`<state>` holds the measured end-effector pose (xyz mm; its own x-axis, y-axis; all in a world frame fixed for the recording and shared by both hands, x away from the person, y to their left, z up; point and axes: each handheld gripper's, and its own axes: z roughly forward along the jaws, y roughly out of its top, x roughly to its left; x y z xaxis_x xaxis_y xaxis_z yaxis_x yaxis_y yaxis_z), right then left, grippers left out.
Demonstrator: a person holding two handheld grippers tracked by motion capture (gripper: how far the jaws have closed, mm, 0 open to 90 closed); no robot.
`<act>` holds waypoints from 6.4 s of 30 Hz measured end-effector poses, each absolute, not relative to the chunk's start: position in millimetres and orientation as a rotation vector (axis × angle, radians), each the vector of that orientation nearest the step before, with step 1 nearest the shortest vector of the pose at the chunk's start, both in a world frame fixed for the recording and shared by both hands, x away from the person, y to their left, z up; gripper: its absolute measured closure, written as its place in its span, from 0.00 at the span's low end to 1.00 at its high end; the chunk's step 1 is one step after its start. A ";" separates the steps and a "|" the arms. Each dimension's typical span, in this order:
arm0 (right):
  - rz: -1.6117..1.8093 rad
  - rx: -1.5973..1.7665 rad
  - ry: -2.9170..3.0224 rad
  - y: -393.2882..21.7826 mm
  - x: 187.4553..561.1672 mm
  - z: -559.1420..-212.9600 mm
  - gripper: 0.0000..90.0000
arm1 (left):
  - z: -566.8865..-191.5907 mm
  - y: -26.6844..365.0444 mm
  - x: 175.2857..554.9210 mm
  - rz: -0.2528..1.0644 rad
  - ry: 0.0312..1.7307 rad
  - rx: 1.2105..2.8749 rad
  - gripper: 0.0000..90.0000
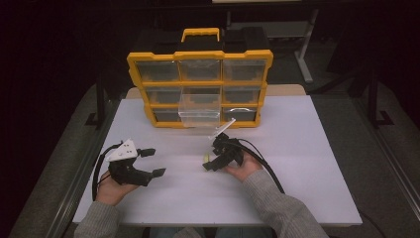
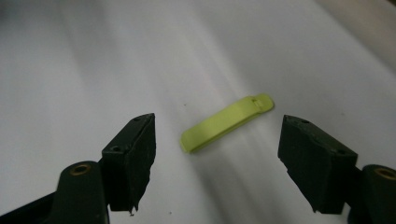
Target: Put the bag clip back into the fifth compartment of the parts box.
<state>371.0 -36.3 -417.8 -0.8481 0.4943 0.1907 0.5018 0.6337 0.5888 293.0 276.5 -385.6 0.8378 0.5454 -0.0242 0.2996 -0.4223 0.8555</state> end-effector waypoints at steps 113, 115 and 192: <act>-1.161 -0.379 -2.853 -29.9 373.2 -340.3 0.86 | -385.2 281.6 295.3 0.315 0.616 2.040 0.24; -1.173 -0.368 -2.855 -30.3 374.0 -337.0 0.86 | -385.1 281.5 295.2 0.315 0.615 2.039 0.24; -1.265 -0.339 -2.939 -19.8 420.4 -210.4 0.86 | -384.0 285.1 295.8 0.312 0.620 2.008 0.24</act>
